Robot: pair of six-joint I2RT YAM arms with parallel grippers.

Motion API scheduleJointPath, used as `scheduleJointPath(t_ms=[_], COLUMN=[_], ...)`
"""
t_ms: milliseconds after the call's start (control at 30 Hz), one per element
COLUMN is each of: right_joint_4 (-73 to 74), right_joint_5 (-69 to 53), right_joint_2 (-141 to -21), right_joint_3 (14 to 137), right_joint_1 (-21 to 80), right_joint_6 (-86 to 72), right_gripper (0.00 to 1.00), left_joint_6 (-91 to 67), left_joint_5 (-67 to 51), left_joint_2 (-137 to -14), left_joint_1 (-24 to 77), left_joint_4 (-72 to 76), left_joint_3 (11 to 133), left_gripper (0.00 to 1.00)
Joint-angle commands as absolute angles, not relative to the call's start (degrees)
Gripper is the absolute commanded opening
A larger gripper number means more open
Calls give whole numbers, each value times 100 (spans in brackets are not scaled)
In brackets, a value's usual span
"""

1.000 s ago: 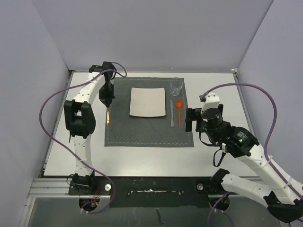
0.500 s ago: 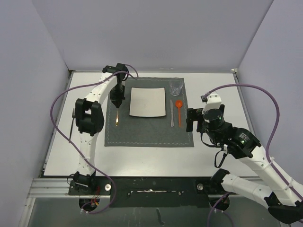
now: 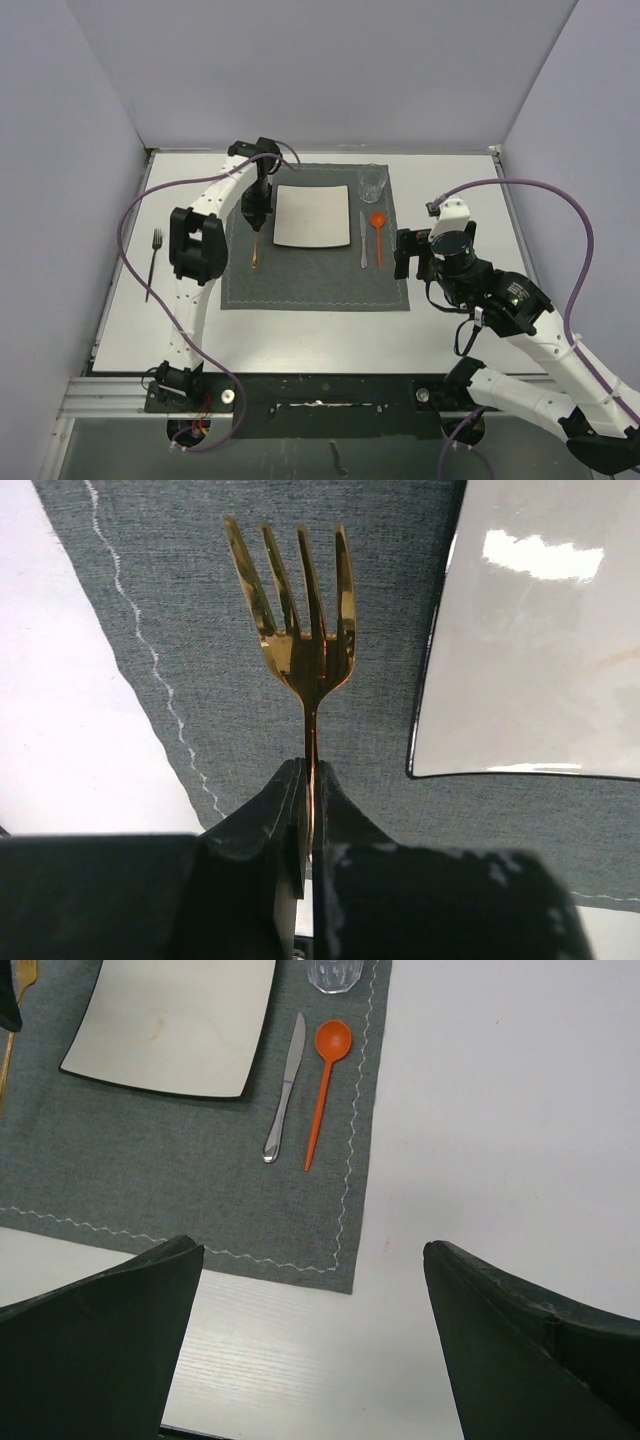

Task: Set the dinner table for one person
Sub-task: Place the fork on the napkin.

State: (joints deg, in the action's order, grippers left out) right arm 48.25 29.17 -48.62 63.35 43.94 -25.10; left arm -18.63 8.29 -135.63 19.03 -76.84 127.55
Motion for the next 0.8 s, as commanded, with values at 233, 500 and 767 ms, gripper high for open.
scheduleJointPath(t_ms=[233, 500, 767], right_joint_4=[4653, 4652, 4683], right_joint_5=[3127, 3147, 3139], right_joint_2=[-4823, -4865, -4907], right_joint_3=[6390, 6409, 6448], right_joint_1=[4420, 4421, 4420], right_joint_6=[-2454, -2428, -2379], right_gripper=[98, 98, 98], left_joint_6=[-1928, -1934, -1973], left_joint_5=[765, 767, 721], left_joint_2=[-14036, -14222, -14236], left_joint_1=[2006, 1989, 1952], left_joint_4=[-7818, -7807, -7758], left_joint_3=[13245, 13250, 13245], left_gripper=[0, 0, 0])
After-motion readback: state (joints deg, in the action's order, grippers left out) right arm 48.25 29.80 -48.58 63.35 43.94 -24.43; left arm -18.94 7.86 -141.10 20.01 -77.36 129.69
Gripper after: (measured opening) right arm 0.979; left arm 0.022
